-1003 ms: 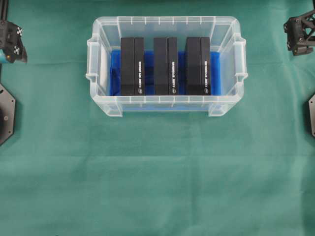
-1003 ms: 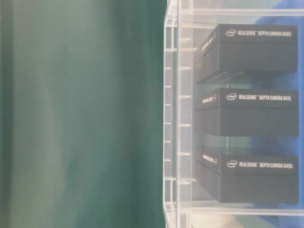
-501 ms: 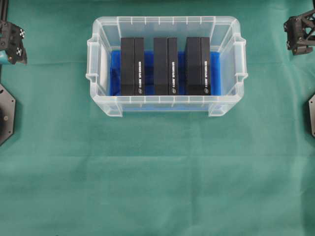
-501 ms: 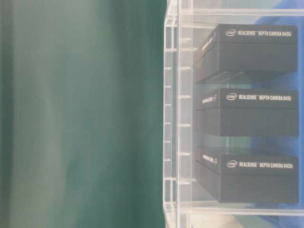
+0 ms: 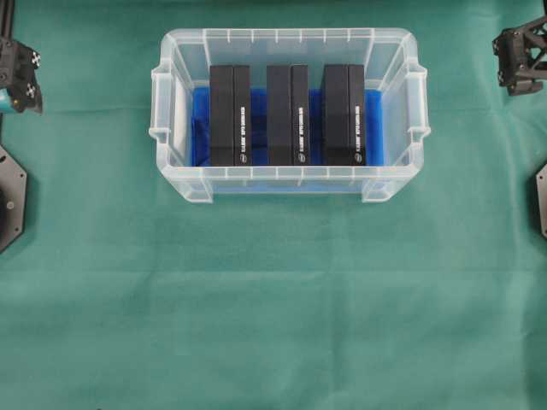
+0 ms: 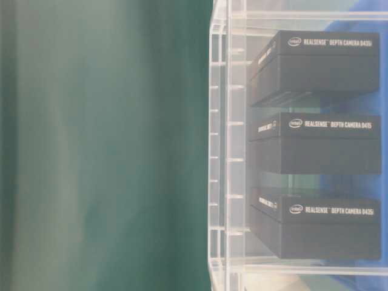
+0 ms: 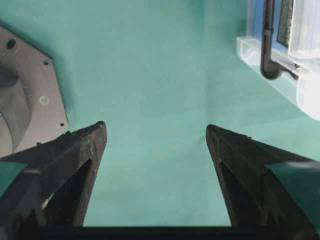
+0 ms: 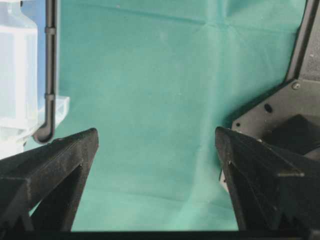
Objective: Take out the box from the case.
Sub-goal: 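Move the right gripper over the middle black box in the bin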
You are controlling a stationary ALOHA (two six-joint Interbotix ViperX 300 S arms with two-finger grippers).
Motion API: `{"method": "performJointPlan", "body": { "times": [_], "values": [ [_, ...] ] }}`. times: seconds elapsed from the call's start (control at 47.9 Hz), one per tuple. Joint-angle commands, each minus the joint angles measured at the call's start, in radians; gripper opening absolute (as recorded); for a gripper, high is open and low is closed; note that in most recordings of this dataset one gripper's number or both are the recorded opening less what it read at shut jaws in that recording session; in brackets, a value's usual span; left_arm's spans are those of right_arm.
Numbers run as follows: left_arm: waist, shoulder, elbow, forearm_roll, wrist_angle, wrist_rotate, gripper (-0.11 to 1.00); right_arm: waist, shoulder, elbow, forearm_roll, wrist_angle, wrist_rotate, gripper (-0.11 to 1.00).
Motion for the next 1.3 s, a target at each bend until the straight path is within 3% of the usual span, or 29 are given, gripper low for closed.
{"method": "performJointPlan", "body": {
  "times": [0.0,0.334,0.71,1.045,1.275],
  "values": [
    [0.003,0.002,-0.025,-0.003,0.000,-0.003,0.82,-0.002,0.002,-0.012,-0.005,-0.006,0.003,0.94],
    [0.008,0.026,-0.038,-0.003,0.000,-0.009,0.82,0.023,0.192,-0.127,0.015,-0.175,0.040,0.93],
    [0.035,0.064,-0.060,-0.003,0.017,-0.005,0.82,0.084,0.494,-0.419,0.038,-0.181,0.067,0.93],
    [0.052,0.064,-0.060,-0.011,0.038,0.043,0.82,0.130,0.641,-0.568,0.040,-0.196,0.123,0.93],
    [0.051,0.064,-0.060,-0.011,0.044,0.048,0.82,0.141,0.715,-0.649,0.040,-0.207,0.126,0.93]
  ]
}}
